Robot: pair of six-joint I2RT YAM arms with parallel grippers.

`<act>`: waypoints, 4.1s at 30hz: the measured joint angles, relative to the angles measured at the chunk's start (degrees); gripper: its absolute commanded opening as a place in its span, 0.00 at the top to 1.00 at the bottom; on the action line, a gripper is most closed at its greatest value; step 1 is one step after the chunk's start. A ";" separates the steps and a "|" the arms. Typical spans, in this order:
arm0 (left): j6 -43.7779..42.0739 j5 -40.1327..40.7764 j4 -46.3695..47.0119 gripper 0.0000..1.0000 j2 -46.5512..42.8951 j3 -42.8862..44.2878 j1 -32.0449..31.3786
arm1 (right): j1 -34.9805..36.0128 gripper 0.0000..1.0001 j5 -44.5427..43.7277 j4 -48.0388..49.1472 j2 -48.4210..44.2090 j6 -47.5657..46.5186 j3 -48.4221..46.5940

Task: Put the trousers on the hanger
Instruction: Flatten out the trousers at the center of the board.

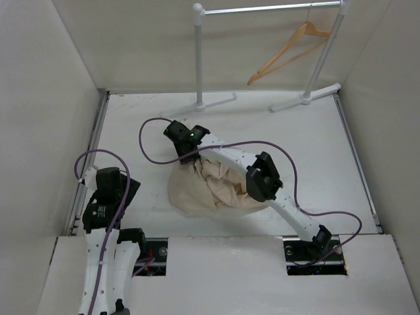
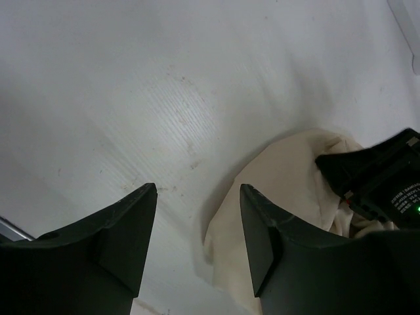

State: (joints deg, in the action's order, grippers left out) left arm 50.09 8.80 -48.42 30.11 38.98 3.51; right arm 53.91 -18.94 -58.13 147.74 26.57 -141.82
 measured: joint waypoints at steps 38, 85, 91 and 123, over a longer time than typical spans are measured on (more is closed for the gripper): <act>1.38 4.07 7.98 0.48 13.70 1.99 -13.84 | -25.33 0.82 1.20 13.88 -112.26 27.50 103.45; -1.18 7.85 11.10 0.53 14.80 -6.51 -7.87 | -42.97 0.55 2.36 22.62 -116.52 22.99 102.16; -2.23 8.22 5.88 0.41 15.67 -0.68 -7.52 | -51.10 0.21 3.56 15.45 -117.81 27.21 105.81; -9.49 8.39 24.17 0.91 64.30 25.49 -4.66 | -37.70 0.82 9.42 13.14 -98.71 18.05 105.31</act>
State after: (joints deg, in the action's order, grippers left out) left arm 40.60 17.19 -24.25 94.41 64.47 -1.15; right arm 16.21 -9.52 -44.99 49.04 44.62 -36.51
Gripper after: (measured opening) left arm 0.064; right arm 0.261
